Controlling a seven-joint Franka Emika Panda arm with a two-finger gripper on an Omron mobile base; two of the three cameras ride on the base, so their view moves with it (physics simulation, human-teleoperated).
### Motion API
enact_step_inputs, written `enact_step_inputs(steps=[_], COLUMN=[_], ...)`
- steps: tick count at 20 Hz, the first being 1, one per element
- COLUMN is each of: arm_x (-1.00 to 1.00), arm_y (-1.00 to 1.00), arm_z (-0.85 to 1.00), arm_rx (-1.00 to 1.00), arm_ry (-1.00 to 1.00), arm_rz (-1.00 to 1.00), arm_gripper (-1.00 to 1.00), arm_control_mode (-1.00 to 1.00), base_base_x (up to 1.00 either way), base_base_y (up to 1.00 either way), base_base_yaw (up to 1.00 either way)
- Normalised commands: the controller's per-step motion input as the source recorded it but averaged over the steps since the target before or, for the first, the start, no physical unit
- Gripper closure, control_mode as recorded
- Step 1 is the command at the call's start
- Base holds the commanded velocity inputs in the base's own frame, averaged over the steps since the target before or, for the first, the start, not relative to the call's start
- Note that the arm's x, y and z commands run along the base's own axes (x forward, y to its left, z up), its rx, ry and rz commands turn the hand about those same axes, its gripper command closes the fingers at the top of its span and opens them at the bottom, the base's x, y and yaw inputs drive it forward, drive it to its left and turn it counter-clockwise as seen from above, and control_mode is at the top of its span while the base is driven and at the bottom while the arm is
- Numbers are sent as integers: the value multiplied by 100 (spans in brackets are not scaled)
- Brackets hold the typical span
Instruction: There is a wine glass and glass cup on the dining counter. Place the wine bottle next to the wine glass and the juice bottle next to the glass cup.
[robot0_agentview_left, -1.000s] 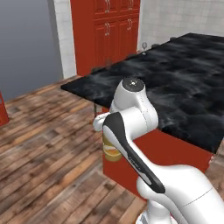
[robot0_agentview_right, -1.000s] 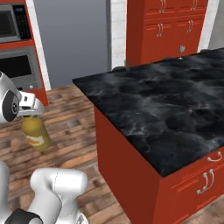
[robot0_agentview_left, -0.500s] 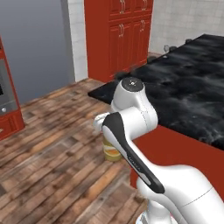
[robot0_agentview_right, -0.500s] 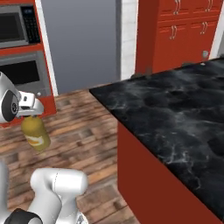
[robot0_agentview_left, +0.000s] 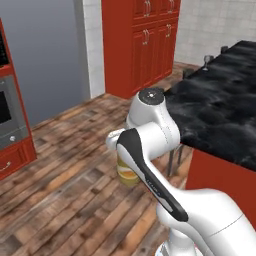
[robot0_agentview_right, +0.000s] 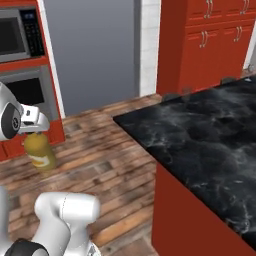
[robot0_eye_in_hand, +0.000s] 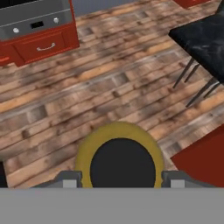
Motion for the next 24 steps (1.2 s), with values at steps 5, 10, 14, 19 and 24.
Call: enact_step_inputs(steps=[5,10,14,19,24], arm_x=[0,0,0,0,0], arm_y=[0,0,0,0,0], arm_z=[0,0,0,0,0], arm_rx=[0,0,0,0,0], arm_ry=[0,0,0,0,0], arm_rz=[0,0,0,0,0], arm_gripper=[100,100,100,100,100], arm_control_mode=[100,100,100,100,100], base_base_x=[57,58,57,55,55], base_base_y=[62,58,51,47,45], base_base_yaw=[-17,-22,-32,-40,-42])
